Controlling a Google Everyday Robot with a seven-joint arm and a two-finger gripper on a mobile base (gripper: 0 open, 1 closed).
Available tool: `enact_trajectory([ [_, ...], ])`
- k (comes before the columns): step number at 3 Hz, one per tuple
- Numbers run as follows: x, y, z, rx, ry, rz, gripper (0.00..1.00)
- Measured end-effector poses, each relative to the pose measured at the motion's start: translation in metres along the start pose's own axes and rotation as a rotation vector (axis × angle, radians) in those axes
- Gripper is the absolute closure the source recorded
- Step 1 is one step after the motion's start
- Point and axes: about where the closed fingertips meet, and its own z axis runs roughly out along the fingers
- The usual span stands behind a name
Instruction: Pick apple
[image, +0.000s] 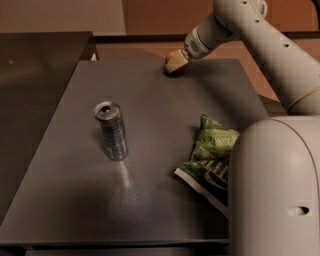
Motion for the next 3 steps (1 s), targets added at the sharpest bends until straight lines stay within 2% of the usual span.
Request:
enact_trajectory([
  [2, -0.005, 0.009, -0.022, -0.024, -0.038, 0.011, 0.88],
  [3, -0.021, 0.029, -0.051, -0.066, -0.06, -0.025, 1.0],
])
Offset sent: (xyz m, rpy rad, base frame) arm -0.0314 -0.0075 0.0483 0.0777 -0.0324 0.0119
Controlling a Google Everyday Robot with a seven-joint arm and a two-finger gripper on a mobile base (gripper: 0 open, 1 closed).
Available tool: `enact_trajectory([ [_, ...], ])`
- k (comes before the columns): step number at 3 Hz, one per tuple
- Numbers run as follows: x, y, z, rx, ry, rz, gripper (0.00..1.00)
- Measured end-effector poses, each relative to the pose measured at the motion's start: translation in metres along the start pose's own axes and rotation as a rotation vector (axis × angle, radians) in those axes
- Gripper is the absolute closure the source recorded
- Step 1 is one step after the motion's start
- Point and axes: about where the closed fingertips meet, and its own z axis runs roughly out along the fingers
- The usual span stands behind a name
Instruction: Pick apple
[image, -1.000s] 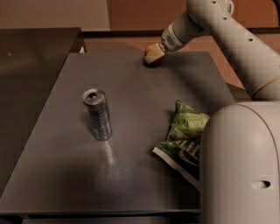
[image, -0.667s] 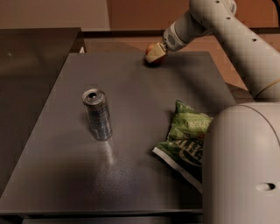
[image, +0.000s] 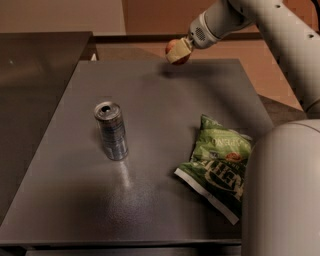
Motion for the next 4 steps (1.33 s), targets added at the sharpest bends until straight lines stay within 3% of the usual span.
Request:
enact_trajectory([
  [2, -0.029, 0.039, -0.057, -0.074, -0.005, -0.088, 1.0],
  [4, -0.045, 0.071, -0.1, -0.11, -0.009, -0.171, 1.0],
])
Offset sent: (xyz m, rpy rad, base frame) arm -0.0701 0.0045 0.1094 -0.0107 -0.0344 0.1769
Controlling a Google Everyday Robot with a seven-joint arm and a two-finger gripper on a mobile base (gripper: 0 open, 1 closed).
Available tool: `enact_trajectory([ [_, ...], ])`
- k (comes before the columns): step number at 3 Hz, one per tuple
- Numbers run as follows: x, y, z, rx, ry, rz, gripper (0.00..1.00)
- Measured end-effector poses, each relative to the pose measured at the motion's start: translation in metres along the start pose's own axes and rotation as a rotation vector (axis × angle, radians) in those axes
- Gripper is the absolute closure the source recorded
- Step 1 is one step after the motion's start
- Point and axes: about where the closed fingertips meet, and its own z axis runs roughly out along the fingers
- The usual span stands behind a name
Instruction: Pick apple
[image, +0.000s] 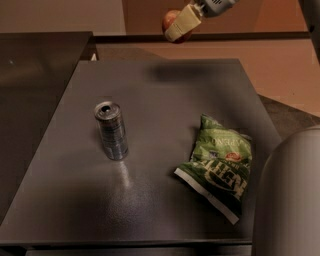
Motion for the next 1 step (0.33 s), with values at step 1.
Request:
enact_trajectory([
  [1, 0.0, 0.0, 0.0001, 0.0, 0.0, 0.0, 1.0],
])
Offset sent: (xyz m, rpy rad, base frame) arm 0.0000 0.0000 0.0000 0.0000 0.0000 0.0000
